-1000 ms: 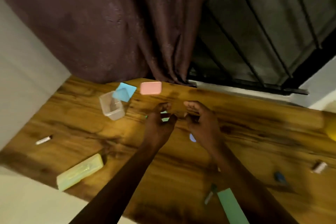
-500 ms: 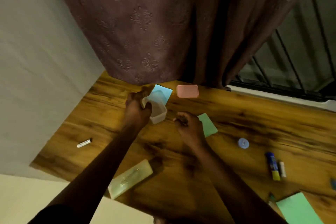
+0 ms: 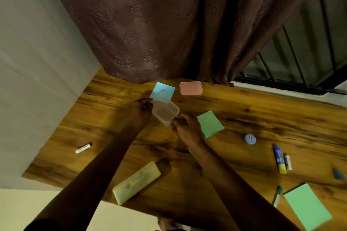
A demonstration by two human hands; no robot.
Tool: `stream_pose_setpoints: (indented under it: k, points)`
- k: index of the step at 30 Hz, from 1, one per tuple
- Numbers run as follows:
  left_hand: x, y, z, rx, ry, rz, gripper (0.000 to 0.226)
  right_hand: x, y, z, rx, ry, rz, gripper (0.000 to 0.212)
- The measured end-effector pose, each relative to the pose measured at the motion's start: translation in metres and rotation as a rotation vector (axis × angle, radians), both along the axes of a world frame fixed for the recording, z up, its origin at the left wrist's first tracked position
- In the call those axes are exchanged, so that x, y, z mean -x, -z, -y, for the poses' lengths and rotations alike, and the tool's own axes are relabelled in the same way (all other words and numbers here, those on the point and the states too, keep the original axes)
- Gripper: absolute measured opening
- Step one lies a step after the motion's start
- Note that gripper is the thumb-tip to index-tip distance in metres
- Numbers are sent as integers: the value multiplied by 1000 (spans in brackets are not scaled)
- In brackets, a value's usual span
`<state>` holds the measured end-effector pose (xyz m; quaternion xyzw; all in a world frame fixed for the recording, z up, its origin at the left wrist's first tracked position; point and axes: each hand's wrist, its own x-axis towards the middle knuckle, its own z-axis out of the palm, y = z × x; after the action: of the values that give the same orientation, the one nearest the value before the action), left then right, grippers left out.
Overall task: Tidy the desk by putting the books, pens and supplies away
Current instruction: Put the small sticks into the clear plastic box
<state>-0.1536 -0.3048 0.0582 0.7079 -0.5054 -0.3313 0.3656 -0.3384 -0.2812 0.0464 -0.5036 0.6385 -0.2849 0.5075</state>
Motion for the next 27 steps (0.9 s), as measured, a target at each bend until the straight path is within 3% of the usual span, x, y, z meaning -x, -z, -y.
stream_pose_setpoints:
  k: [7,11,15,18,27]
  points:
    - [51,-20,-63,73,82,49,20,75,-31,-32,95,-12,-71,25]
    - [90,-29,-104,57,83,-82,30,126,-37,-61,50,-31,-66,31]
    - [126,-28,-141,6,83,-166,39,173,-34,-92,76,-91,-199,28]
    - [150,-20,-165,-41,90,-172,27,200,-26,-115,119,-143,-292,26]
    - [187,1,-198,-155,38,-224,6,234,2,-144,99,-129,-235,26]
